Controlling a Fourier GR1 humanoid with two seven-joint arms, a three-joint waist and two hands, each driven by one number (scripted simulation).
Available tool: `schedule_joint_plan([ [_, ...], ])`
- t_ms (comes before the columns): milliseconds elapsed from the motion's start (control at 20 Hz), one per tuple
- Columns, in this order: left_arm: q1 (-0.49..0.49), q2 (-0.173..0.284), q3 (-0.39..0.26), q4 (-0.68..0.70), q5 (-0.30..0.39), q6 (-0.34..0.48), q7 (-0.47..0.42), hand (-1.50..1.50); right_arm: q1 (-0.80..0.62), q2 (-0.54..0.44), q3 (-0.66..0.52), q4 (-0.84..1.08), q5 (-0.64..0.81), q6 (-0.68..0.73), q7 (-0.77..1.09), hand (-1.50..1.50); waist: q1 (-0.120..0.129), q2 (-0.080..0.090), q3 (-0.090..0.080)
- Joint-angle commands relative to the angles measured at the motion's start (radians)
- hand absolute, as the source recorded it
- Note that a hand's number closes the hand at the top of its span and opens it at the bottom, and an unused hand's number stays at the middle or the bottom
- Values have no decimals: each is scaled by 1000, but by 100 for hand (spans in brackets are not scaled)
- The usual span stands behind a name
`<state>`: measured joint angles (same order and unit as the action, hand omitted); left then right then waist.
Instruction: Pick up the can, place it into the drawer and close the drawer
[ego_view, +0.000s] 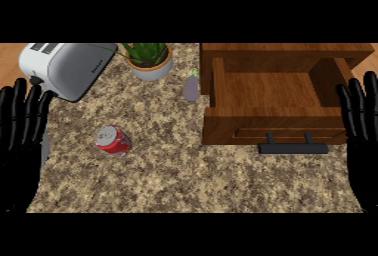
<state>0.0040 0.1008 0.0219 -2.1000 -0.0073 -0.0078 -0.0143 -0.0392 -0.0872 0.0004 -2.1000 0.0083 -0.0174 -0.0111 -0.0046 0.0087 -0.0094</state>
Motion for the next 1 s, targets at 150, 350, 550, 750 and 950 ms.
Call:
schedule_joint_plan([
  [150, -2, 104, 67, 73, 281, -254, -62, -150, -15, -9, 14, 13, -22, 29, 56, -150, 7, -8, 8],
  [350, 48, 180, 48, 144, 247, -262, 147, -150, 139, 17, -51, 72, 11, -59, 159, -150, -13, -5, 10],
  [550, 26, 249, 119, 132, 375, -319, 252, -150, 148, 4, -93, -10, -20, -69, 237, -150, 0, -10, 9],
  [750, 21, 273, 172, 61, 468, -313, 363, -150, 205, -24, -175, 10, -111, -5, 182, -150, 4, -11, 10],
  [950, 21, 280, 228, 155, 465, -405, 285, -150, 288, -31, -219, -50, -159, 51, 186, -150, 1, -10, 10],
])
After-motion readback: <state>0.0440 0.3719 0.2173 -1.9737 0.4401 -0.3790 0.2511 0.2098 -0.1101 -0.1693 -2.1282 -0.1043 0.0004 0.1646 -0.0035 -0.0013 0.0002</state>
